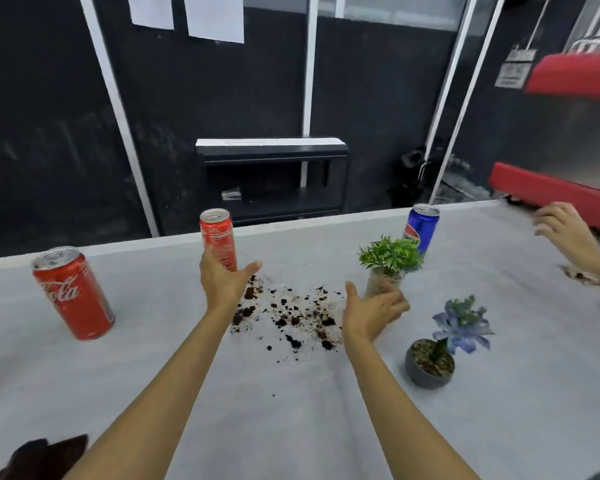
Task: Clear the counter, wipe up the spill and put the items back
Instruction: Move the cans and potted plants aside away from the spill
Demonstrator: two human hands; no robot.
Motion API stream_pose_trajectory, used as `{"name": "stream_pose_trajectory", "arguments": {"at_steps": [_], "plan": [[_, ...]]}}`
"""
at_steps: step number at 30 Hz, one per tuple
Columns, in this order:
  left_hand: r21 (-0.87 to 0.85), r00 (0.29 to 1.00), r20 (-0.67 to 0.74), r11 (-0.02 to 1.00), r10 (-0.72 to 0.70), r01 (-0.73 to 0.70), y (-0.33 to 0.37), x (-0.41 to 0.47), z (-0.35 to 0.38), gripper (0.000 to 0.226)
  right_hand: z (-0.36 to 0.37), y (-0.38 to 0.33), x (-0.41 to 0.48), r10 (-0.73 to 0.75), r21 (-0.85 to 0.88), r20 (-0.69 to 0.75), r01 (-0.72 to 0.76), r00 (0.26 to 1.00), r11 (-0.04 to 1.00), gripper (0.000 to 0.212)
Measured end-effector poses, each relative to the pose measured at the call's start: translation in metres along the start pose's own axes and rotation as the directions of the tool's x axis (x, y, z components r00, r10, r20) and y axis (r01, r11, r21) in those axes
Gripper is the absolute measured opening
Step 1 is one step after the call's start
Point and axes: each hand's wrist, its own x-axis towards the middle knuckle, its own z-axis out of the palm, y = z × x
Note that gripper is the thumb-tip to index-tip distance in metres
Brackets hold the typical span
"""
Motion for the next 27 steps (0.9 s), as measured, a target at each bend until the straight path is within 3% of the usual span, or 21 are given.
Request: {"name": "stream_pose_trajectory", "arguments": {"at_steps": [4, 9, 13, 20, 27], "plan": [[0.021, 0.992, -0.126, 1.0, -0.016, 0.019, -0.009, 0.012, 0.018, 0.094, -0.006, 0.008, 0.029, 0.08, 0.032, -0.126, -0.076, 0.989, 0.997, 0.072], [0.009, 0.963, -0.253, 0.995, -0.096, 0.102, -0.015, 0.037, 0.025, 0.101, 0.0, 0.017, 0.05, 0.029, 0.027, 0.015, -0.03, 0.999, 0.999, 0.096], [0.031, 0.967, -0.241, 0.995, -0.083, 0.093, -0.019, 0.055, 0.023, 0.097, 0.005, 0.025, 0.054, -0.003, 0.089, 0.028, 0.001, 1.0, 0.996, 0.086], [0.05, 0.977, -0.207, 0.996, -0.057, 0.068, -0.024, 0.067, 0.02, 0.069, 0.009, 0.025, 0.059, -0.042, 0.054, 0.001, 0.042, 0.999, 0.998, 0.074], [0.023, 0.98, -0.198, 0.999, -0.036, 0.042, -0.015, 0.04, -0.001, 0.07, 0.029, -0.002, 0.033, -0.146, 0.09, 0.137, 0.135, 0.98, 0.987, 0.076]]}}
